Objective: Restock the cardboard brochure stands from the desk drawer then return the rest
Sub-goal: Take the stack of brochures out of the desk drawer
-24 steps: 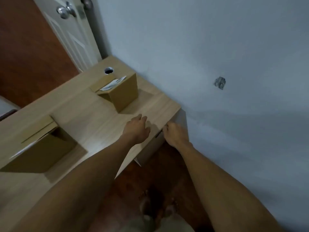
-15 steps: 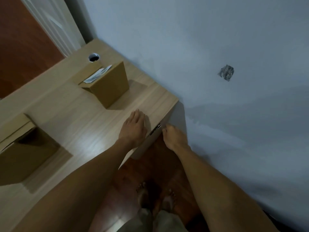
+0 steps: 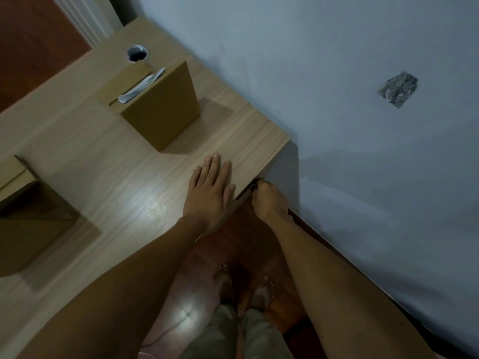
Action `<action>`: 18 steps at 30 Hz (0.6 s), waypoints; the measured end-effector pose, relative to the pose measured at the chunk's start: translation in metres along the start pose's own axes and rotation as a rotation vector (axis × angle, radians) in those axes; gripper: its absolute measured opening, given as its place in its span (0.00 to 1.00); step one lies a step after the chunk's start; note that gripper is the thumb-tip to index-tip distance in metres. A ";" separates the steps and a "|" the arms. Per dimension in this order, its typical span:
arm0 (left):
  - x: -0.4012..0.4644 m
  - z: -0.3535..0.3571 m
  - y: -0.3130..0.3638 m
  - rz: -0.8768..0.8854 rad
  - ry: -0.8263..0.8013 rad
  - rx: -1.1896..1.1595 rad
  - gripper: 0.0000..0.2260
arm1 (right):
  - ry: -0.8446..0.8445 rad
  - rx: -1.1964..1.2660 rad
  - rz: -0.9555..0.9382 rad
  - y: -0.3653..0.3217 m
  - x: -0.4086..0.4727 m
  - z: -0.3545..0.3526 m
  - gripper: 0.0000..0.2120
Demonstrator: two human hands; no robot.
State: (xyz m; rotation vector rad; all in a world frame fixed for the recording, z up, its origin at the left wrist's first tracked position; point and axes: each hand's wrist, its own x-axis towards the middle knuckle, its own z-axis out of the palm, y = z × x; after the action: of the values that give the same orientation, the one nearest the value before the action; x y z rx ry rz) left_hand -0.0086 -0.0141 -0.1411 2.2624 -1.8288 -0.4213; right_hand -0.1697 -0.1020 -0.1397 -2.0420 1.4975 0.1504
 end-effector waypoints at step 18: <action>0.000 -0.011 0.005 -0.012 -0.078 -0.006 0.28 | -0.032 -0.065 0.127 0.091 -0.080 -0.013 0.08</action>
State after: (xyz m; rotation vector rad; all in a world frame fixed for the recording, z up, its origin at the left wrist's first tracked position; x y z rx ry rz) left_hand -0.0097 -0.0156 -0.1293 2.2854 -1.8487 -0.5236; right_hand -0.2829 -0.0594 -0.1313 -1.9850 1.6213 0.2844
